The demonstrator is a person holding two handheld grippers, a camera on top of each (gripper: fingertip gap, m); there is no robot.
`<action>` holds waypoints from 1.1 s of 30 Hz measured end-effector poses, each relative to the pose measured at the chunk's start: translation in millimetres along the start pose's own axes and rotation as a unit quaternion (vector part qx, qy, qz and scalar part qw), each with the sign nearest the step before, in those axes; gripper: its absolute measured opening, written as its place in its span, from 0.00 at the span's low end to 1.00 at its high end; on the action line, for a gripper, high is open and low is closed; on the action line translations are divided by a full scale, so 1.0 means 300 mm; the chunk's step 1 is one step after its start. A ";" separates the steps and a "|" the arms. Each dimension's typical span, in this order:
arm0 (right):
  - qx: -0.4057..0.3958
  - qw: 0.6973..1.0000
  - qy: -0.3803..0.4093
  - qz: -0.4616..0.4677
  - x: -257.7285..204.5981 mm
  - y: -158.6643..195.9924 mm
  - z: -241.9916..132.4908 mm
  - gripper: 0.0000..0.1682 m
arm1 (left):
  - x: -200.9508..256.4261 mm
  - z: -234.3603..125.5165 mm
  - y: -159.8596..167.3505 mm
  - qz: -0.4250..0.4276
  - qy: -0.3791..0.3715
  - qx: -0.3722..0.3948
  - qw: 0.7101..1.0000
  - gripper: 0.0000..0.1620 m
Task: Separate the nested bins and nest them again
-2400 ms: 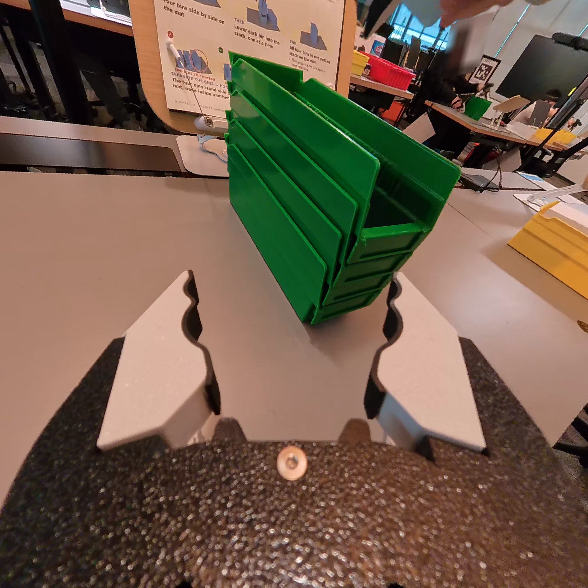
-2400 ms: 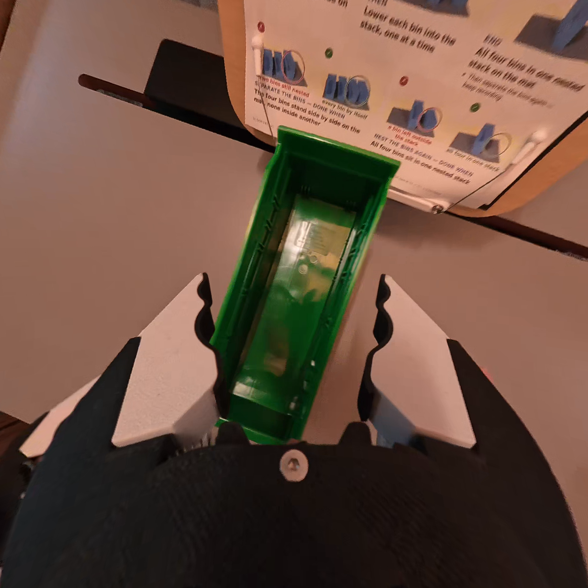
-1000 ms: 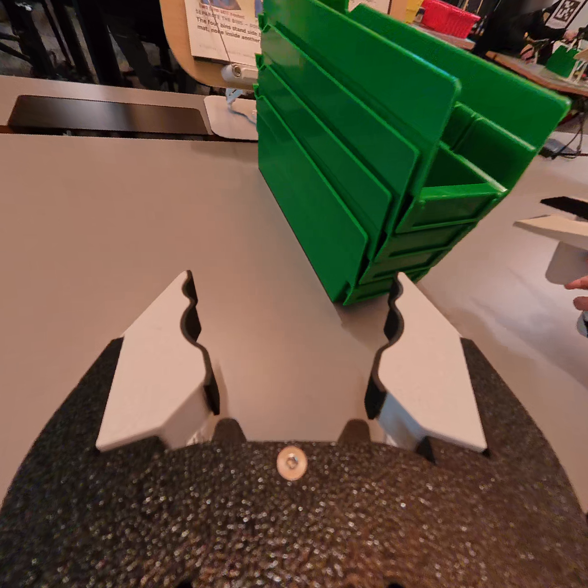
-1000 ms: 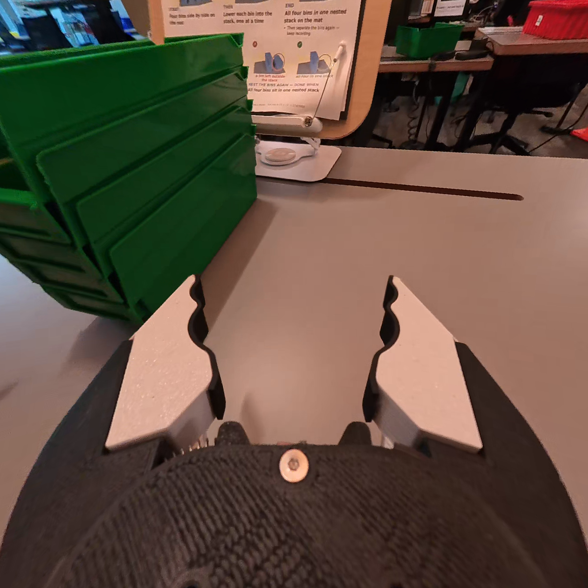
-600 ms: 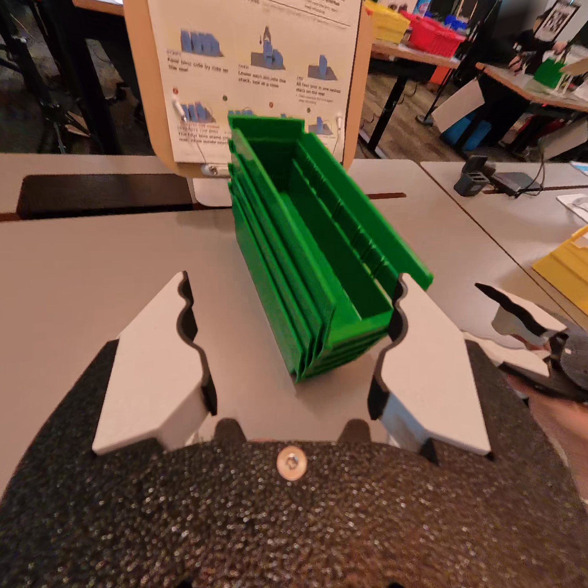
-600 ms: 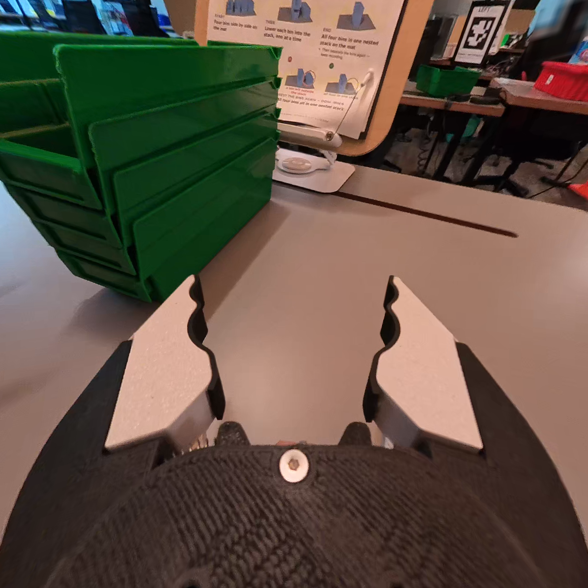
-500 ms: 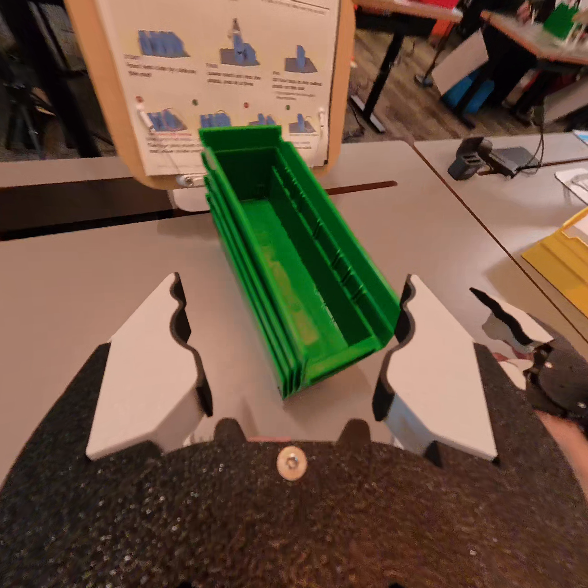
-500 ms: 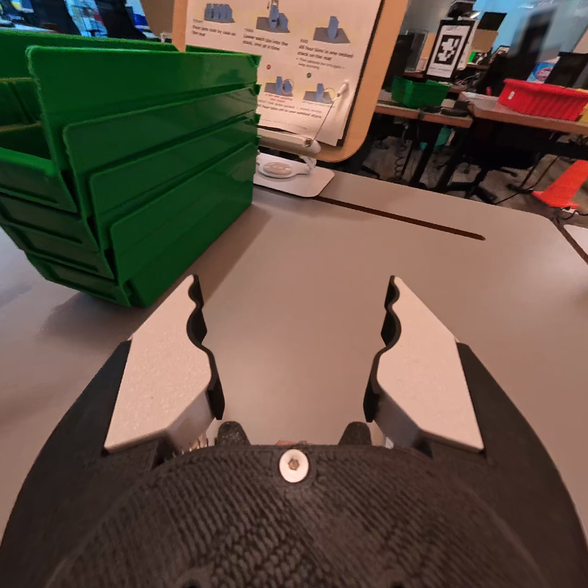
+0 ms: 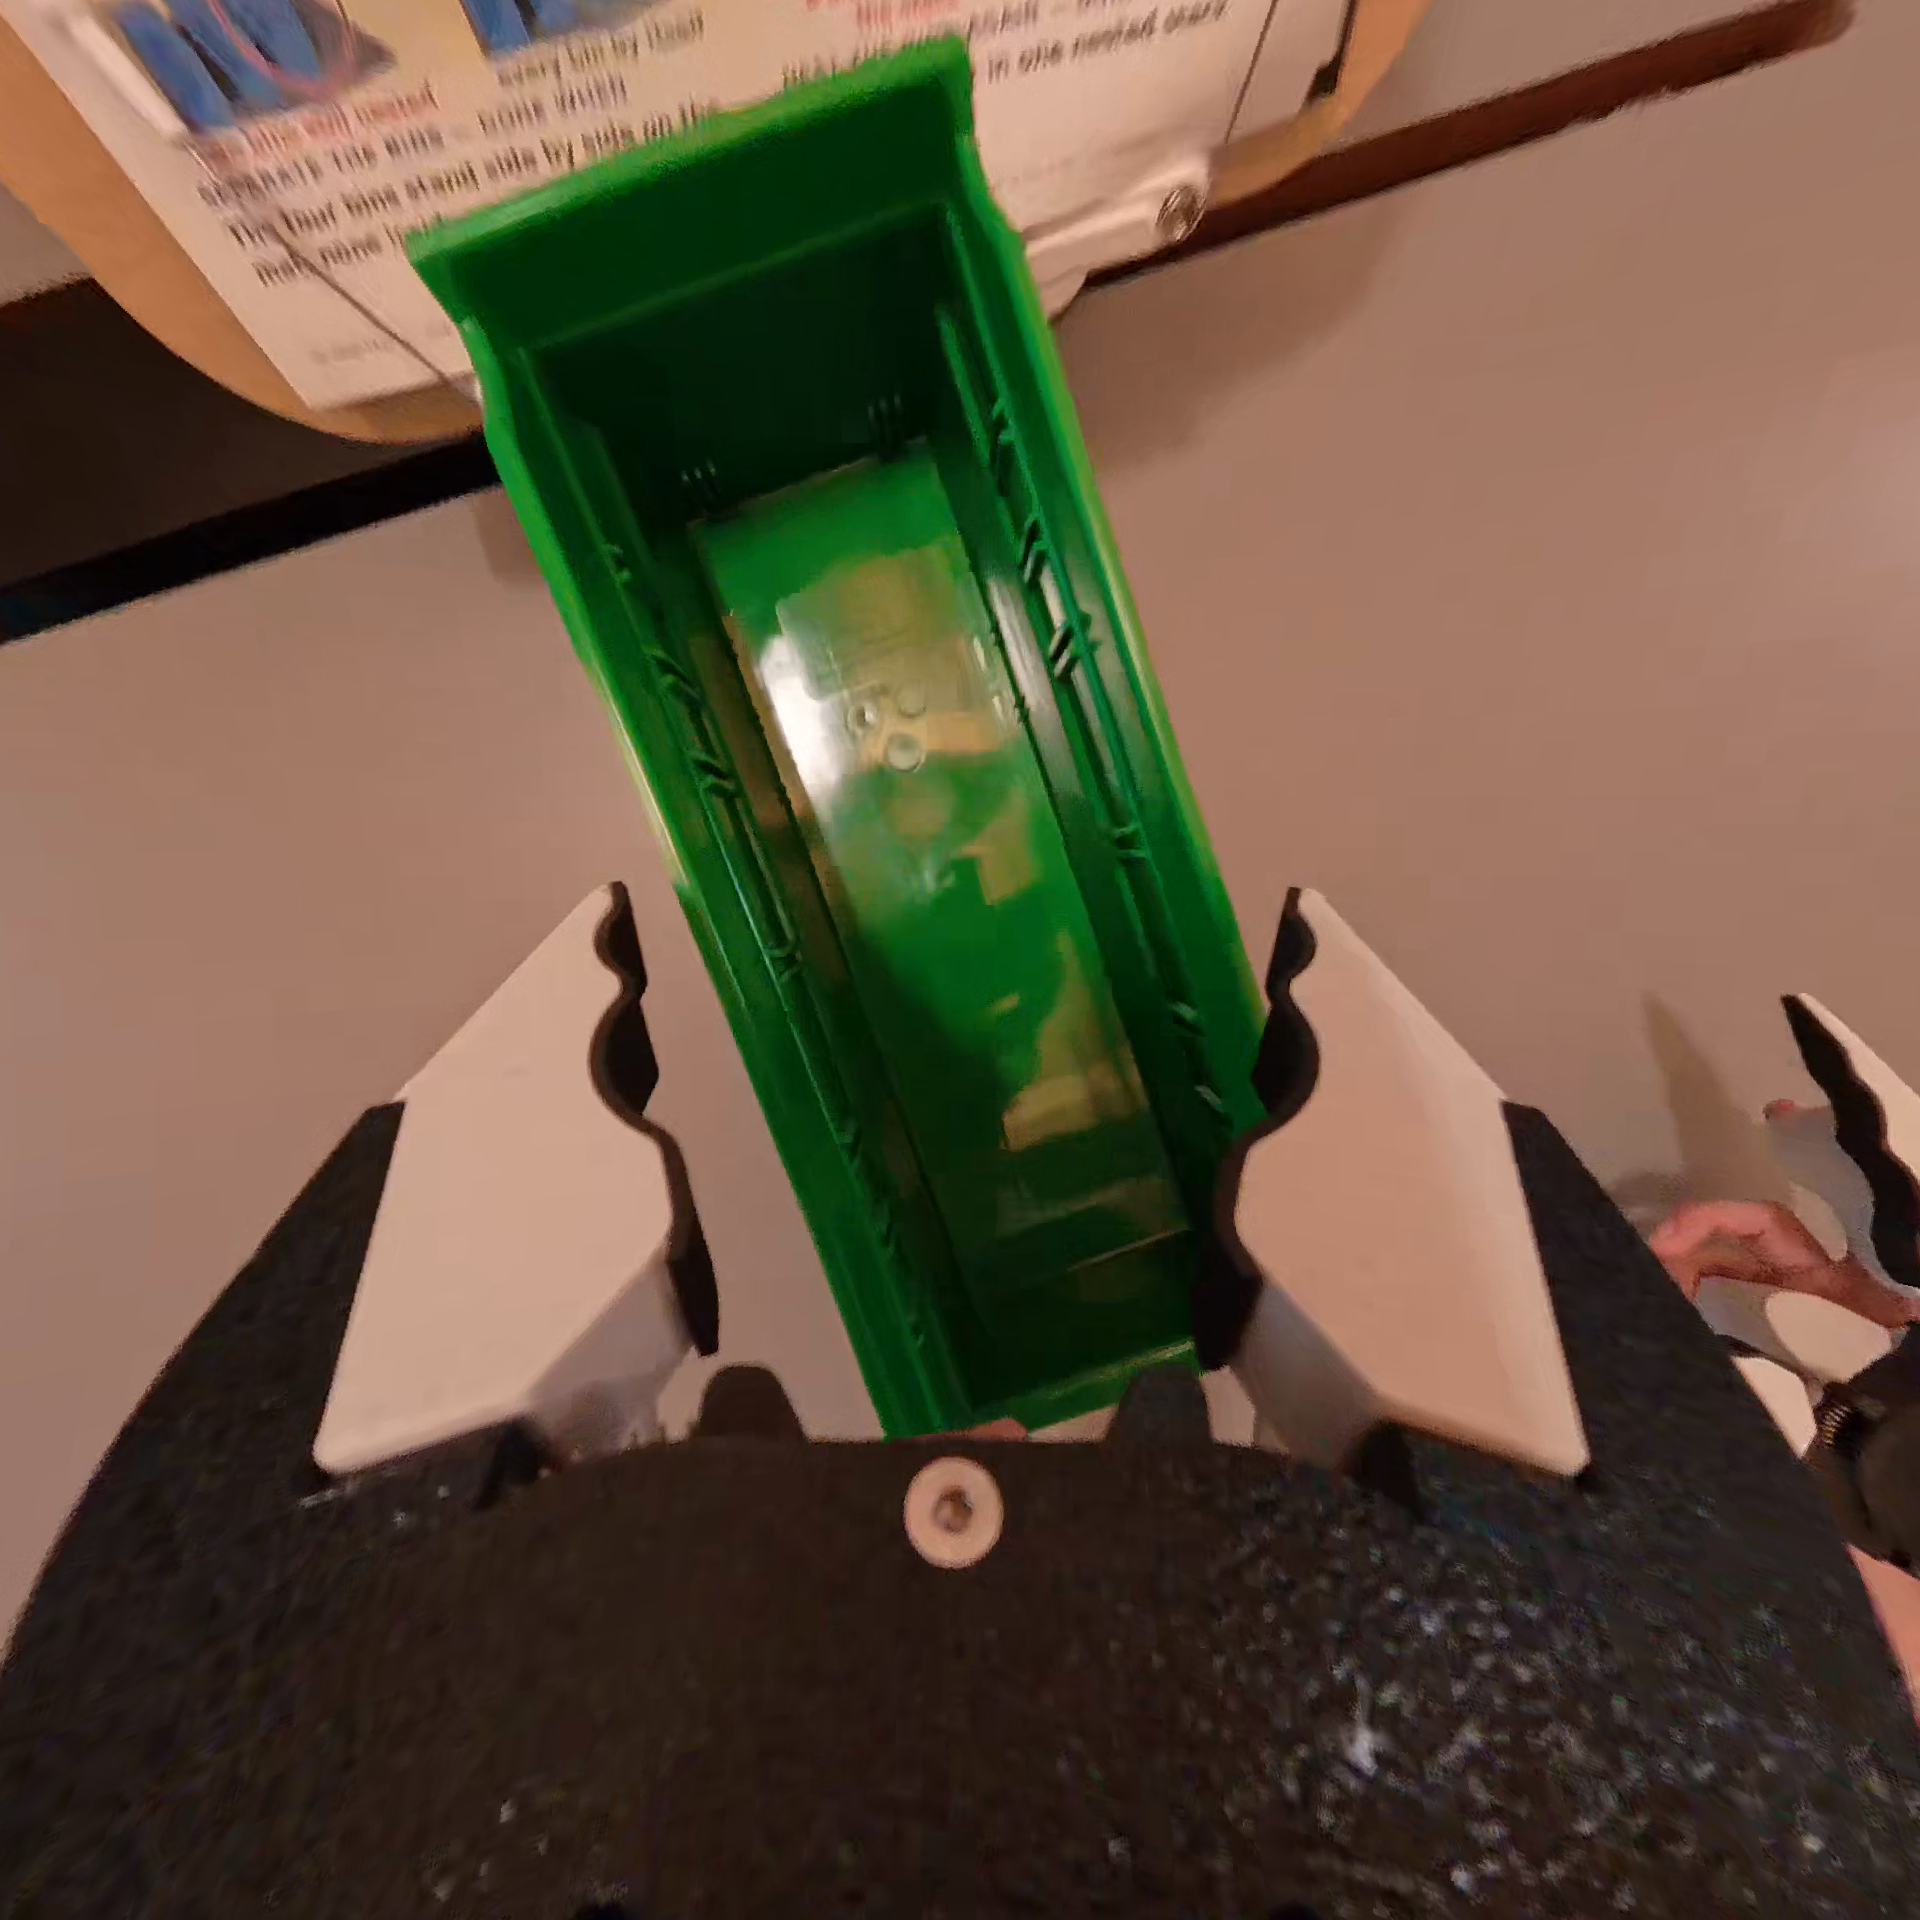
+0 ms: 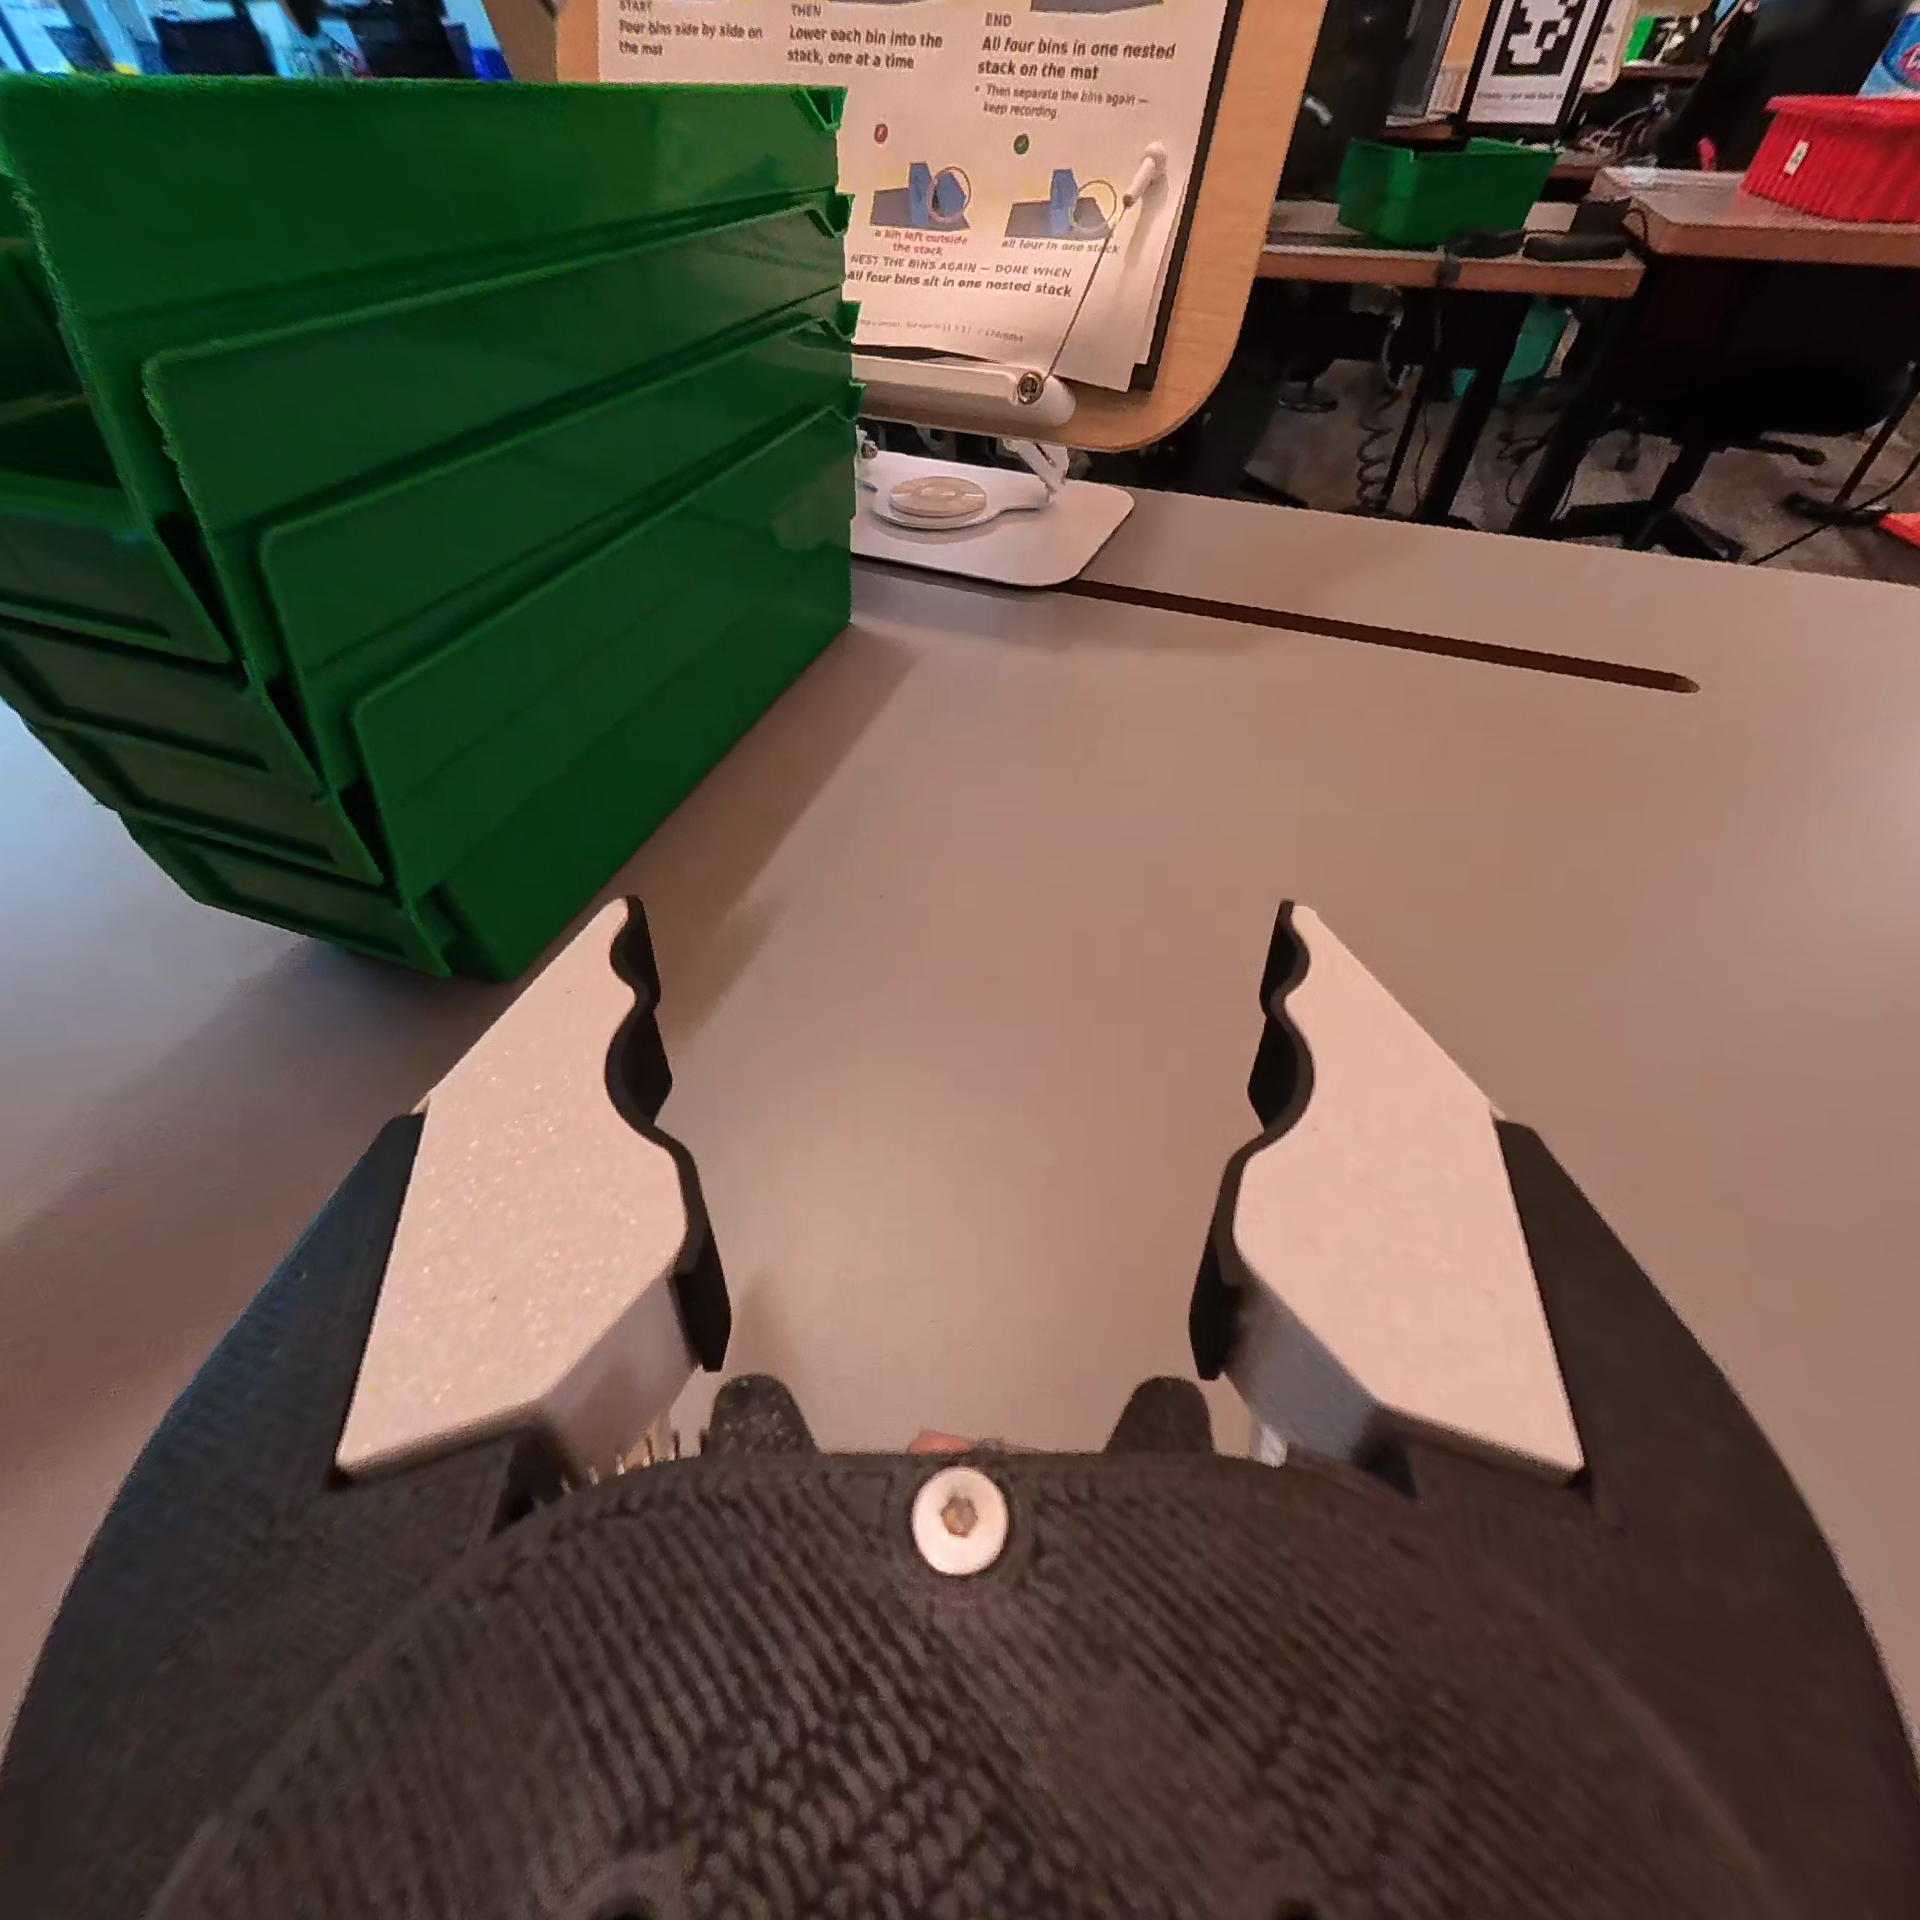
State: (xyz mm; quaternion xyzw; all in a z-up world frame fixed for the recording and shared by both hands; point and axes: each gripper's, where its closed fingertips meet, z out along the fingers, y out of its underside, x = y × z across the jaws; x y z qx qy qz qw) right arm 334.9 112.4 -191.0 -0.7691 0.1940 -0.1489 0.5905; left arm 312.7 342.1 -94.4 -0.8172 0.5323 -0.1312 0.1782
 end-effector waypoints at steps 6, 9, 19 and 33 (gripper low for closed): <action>-0.006 1.000 -0.008 0.012 0.001 0.018 0.007 0.68 | 0.009 0.058 0.036 -0.025 0.009 -0.075 0.997 0.75; -0.011 1.000 -0.010 0.015 0.003 0.032 0.012 0.68 | -0.009 0.065 0.042 0.000 -0.032 -0.096 0.995 0.77; -0.002 1.000 0.000 0.020 0.044 0.012 -0.011 0.68 | -0.037 0.088 0.034 -0.007 -0.075 -0.155 0.985 0.83; -0.009 1.000 -0.006 0.024 0.048 0.026 -0.008 0.68 | -0.031 0.094 0.037 -0.001 -0.086 -0.204 0.975 0.74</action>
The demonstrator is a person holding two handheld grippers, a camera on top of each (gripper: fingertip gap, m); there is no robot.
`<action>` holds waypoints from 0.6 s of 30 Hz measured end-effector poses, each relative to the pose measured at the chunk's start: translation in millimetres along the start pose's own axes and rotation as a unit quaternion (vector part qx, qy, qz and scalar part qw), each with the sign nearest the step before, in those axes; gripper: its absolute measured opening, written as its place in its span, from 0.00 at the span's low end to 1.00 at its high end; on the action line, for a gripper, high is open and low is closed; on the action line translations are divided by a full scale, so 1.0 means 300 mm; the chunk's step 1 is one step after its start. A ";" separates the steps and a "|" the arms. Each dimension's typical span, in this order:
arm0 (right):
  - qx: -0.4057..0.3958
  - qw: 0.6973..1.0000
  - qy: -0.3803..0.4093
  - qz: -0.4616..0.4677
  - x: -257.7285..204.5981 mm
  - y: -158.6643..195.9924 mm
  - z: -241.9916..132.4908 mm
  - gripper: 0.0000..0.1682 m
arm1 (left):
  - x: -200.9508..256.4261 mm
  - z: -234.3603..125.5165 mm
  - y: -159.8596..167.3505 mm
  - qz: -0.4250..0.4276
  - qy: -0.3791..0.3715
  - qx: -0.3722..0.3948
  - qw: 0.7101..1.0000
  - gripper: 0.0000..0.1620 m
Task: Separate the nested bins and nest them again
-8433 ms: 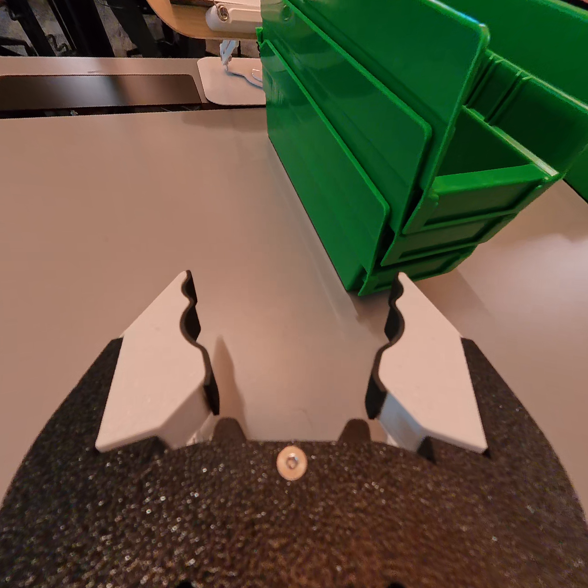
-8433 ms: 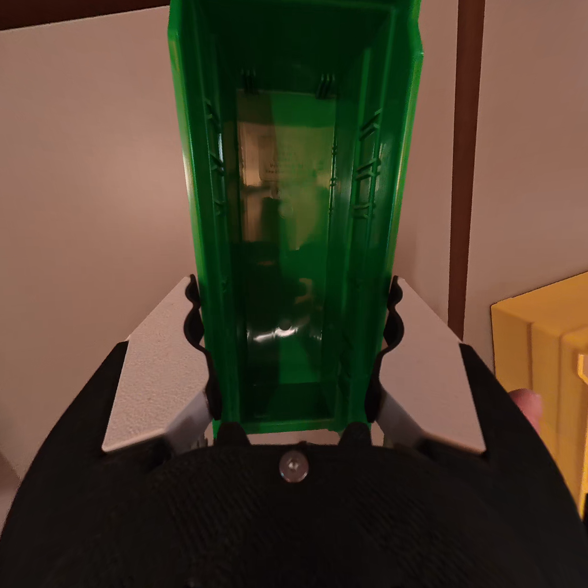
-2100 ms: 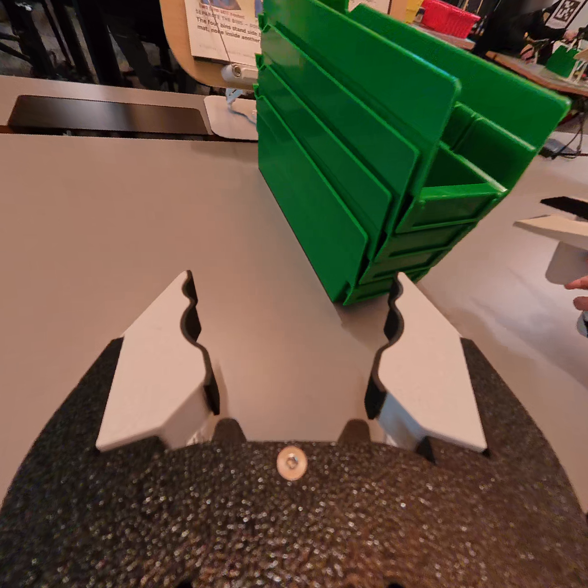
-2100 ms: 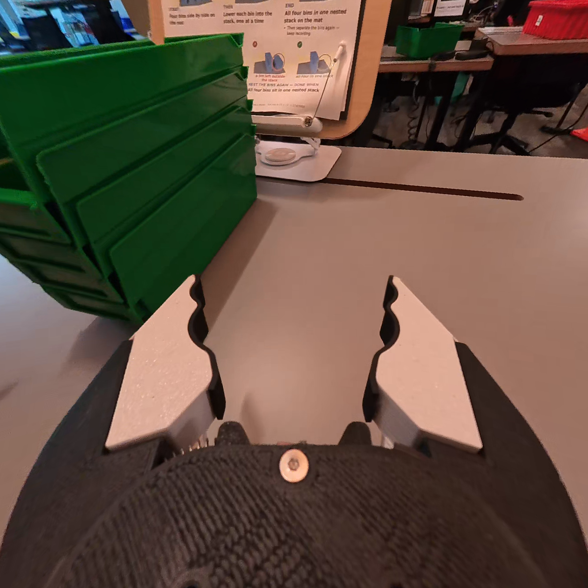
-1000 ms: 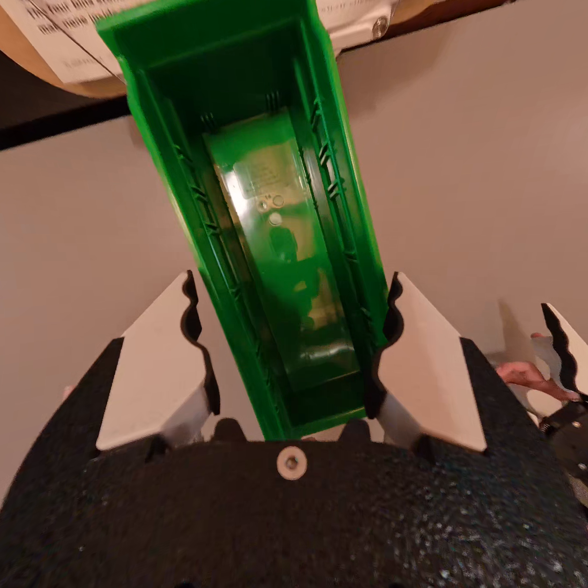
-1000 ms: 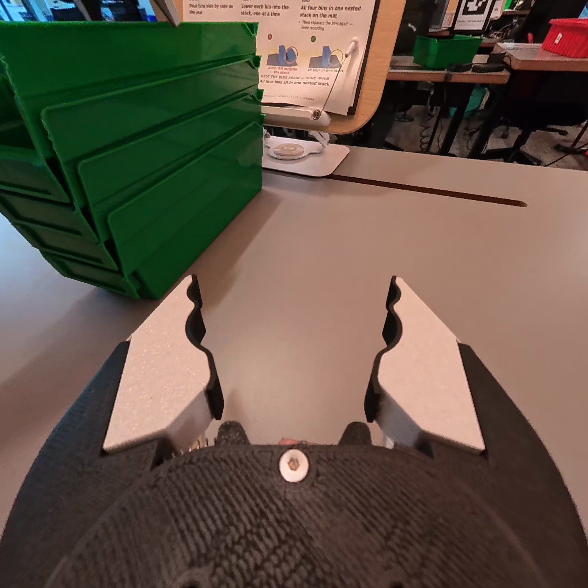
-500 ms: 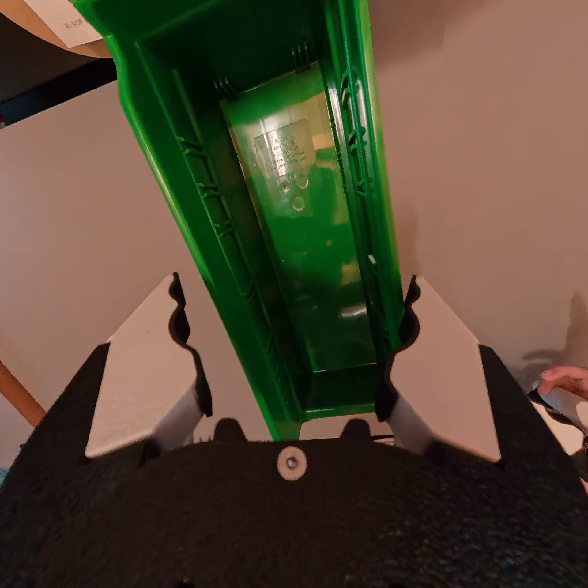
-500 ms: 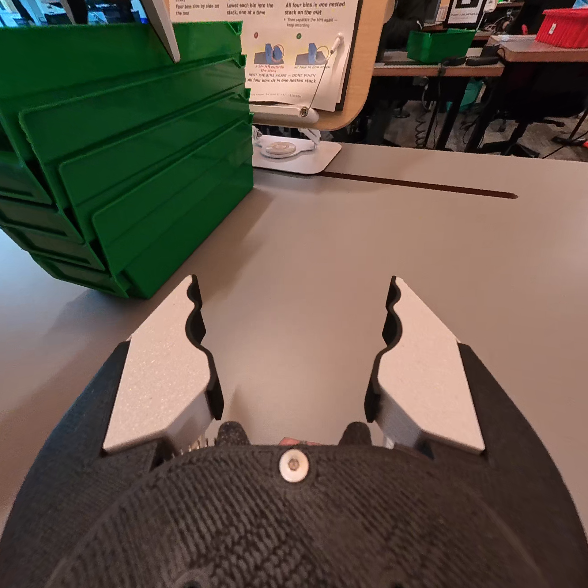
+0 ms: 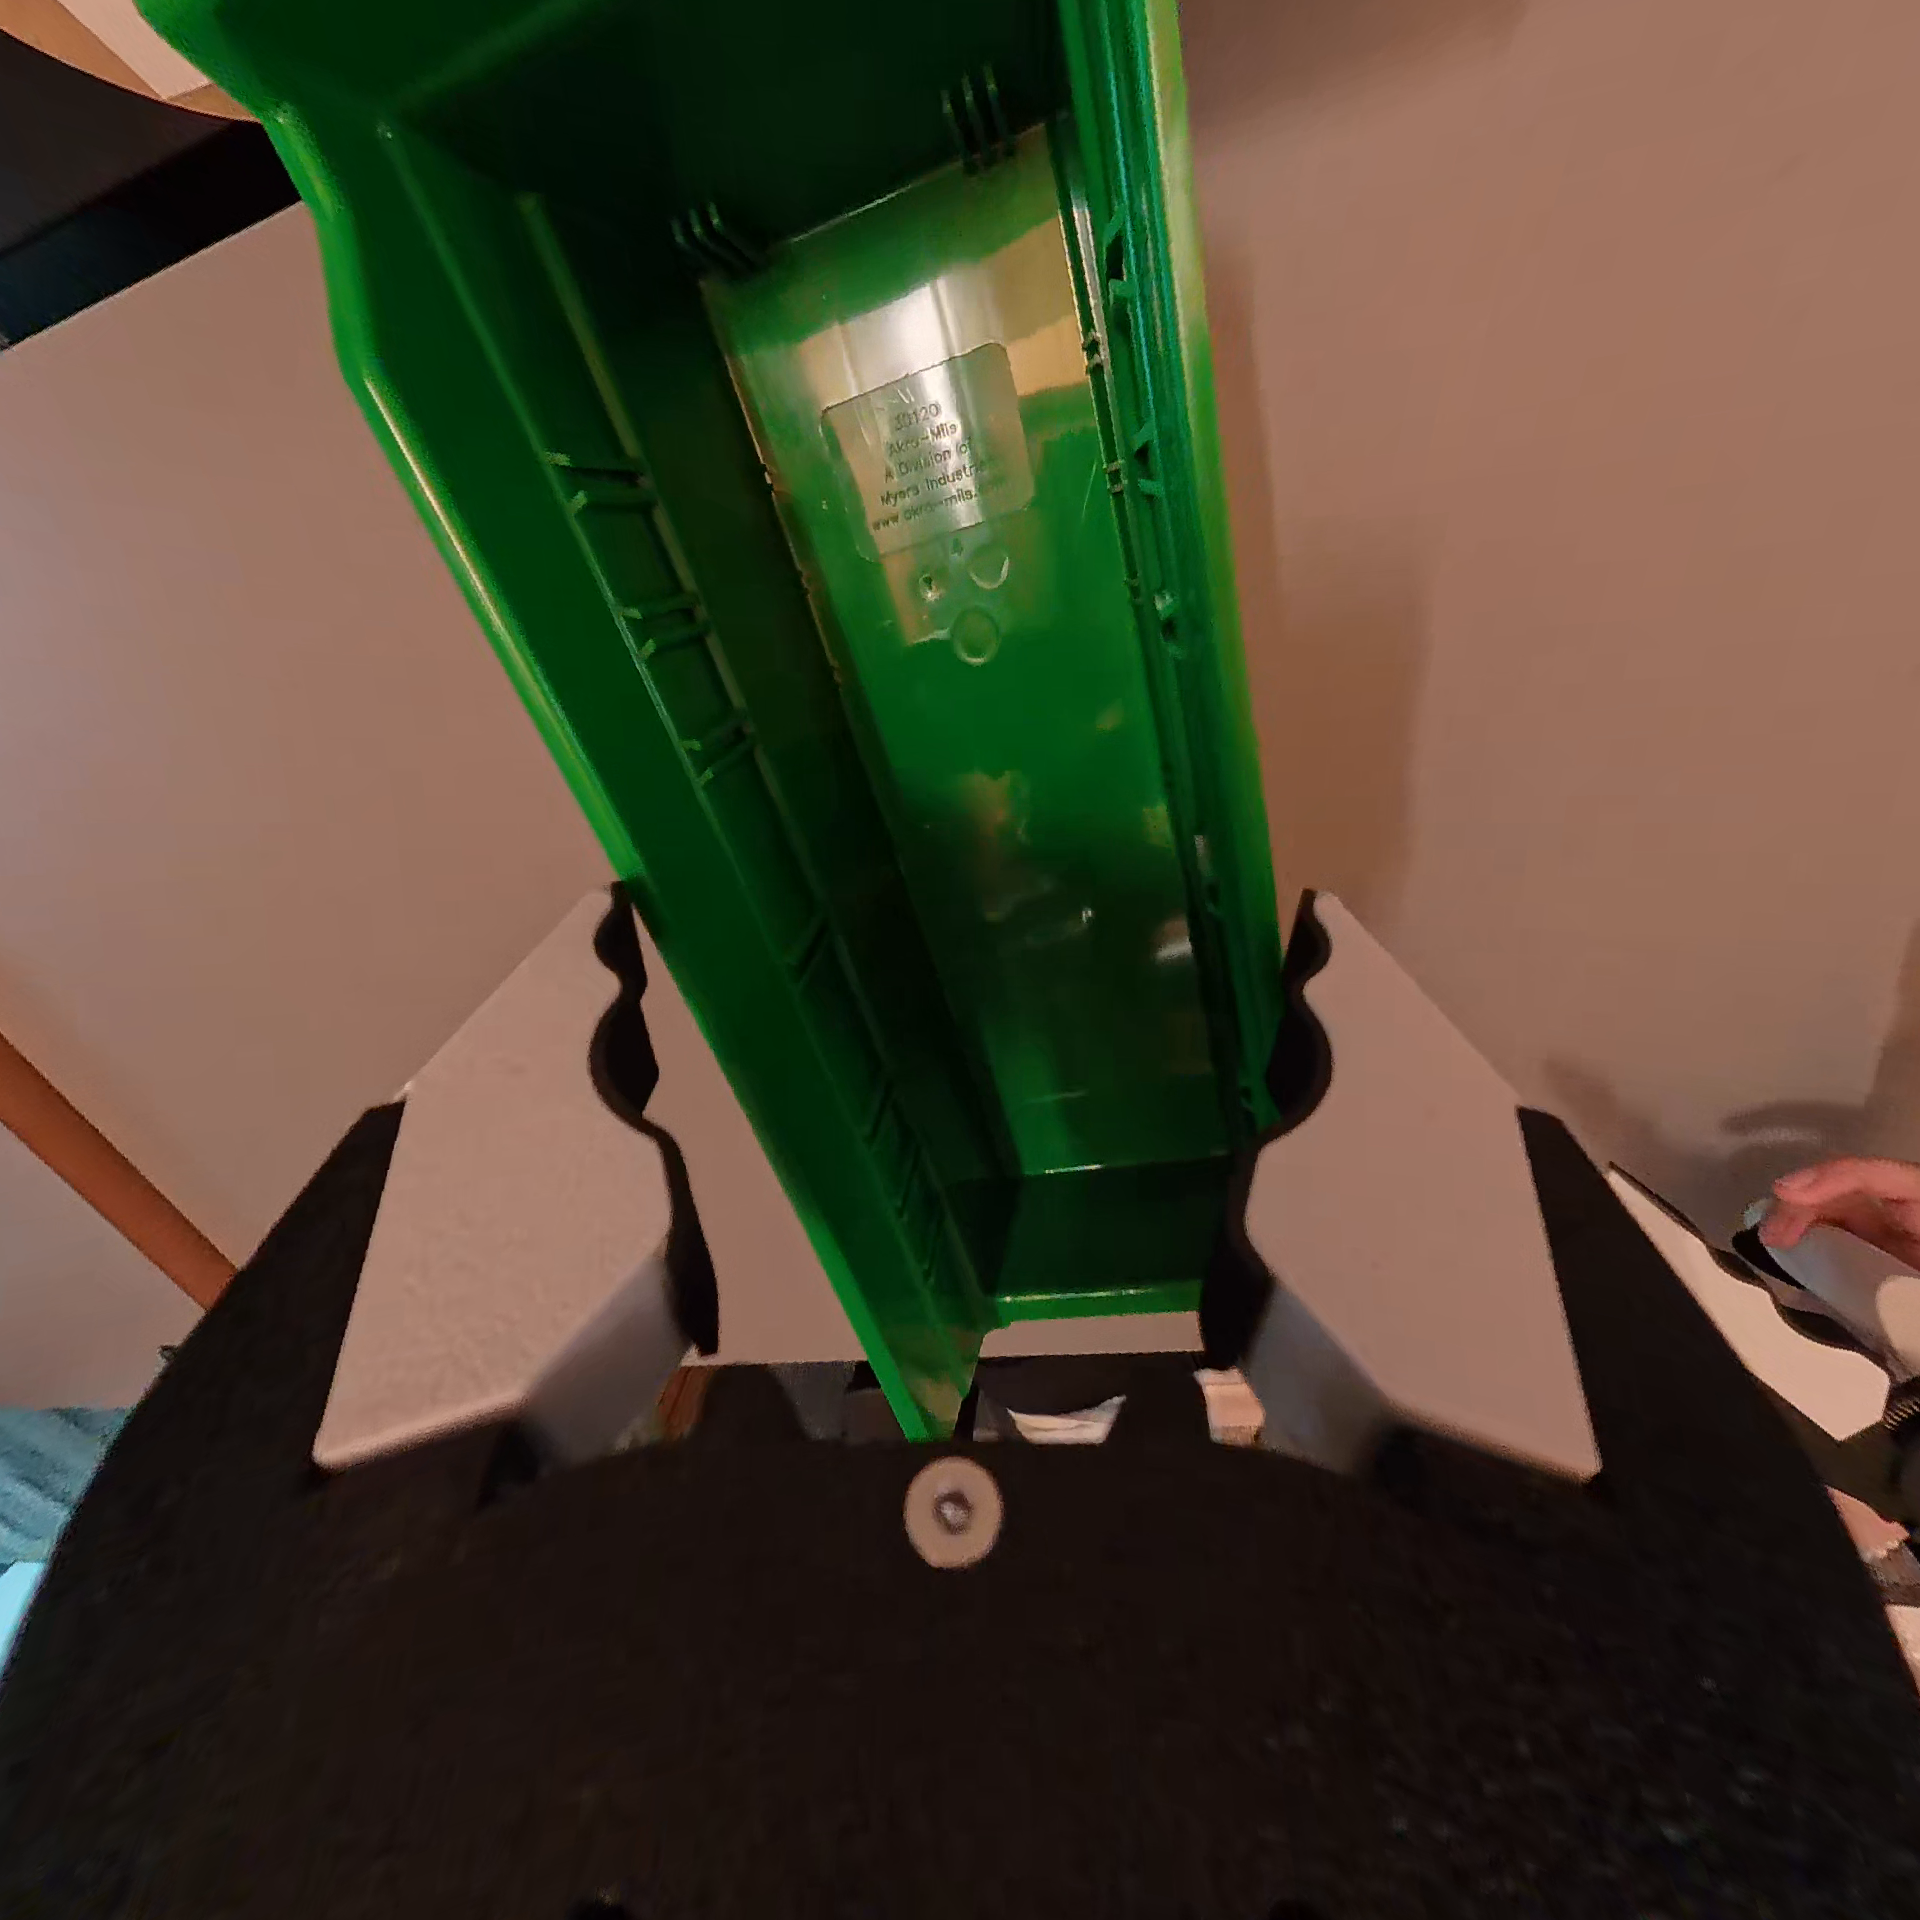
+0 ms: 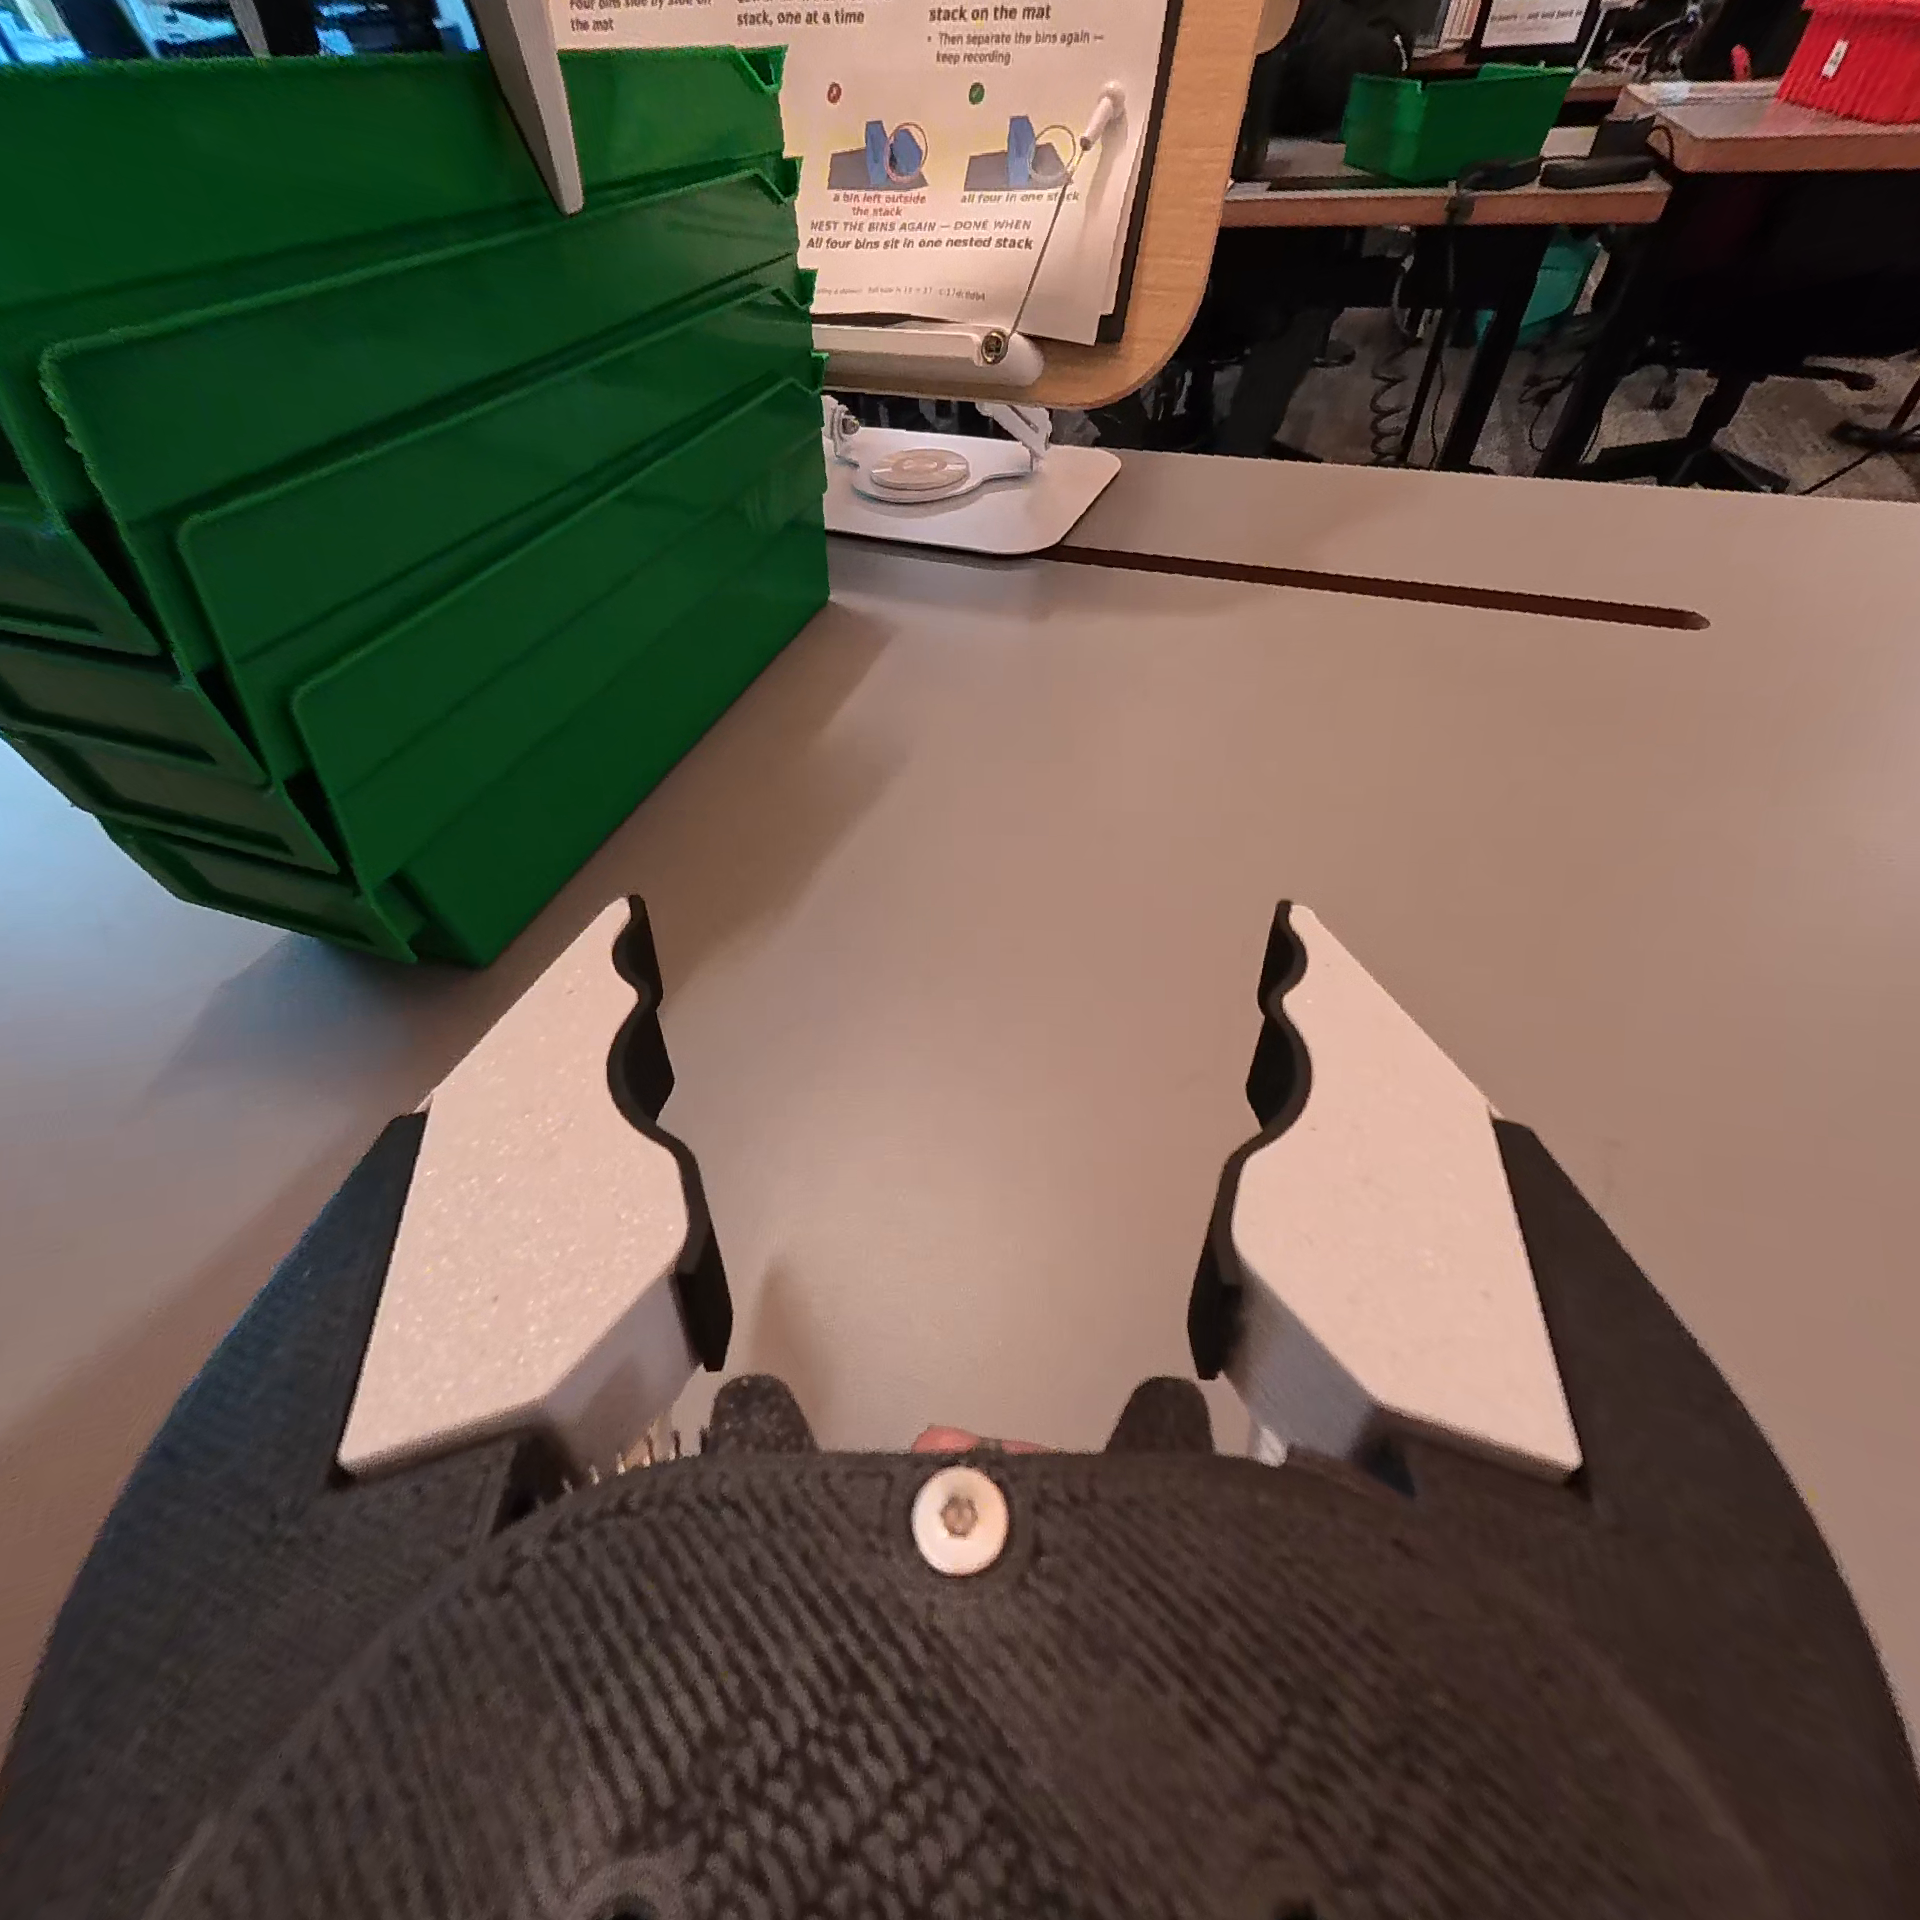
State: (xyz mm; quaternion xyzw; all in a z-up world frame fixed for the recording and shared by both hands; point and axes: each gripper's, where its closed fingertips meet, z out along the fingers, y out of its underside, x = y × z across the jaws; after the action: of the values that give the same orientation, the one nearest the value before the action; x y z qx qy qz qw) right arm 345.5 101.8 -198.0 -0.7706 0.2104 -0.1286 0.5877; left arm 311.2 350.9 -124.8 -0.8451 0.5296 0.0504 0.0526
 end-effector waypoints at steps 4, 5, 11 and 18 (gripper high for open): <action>0.002 1.000 -0.002 0.001 0.001 -0.003 -0.003 0.67 | -0.003 -0.002 0.003 0.004 0.001 -0.013 1.000 0.71; 0.001 1.000 -0.003 0.001 0.001 -0.001 -0.002 0.67 | -0.004 -0.002 0.004 0.005 0.003 -0.015 1.000 0.71; -0.005 1.000 -0.012 0.007 -0.008 0.010 0.005 0.67 | -0.007 -0.001 0.007 0.012 0.011 -0.023 1.000 0.71; -0.009 1.000 -0.021 0.004 -0.025 0.016 0.011 0.65 | -0.019 -0.006 0.011 0.012 0.015 -0.027 0.999 0.66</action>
State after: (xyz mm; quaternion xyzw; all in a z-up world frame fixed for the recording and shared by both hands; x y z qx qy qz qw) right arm 339.6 107.2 -203.3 -0.7776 0.2025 -0.1082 0.5854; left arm 305.9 354.2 -122.3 -0.8404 0.5390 0.0524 0.0212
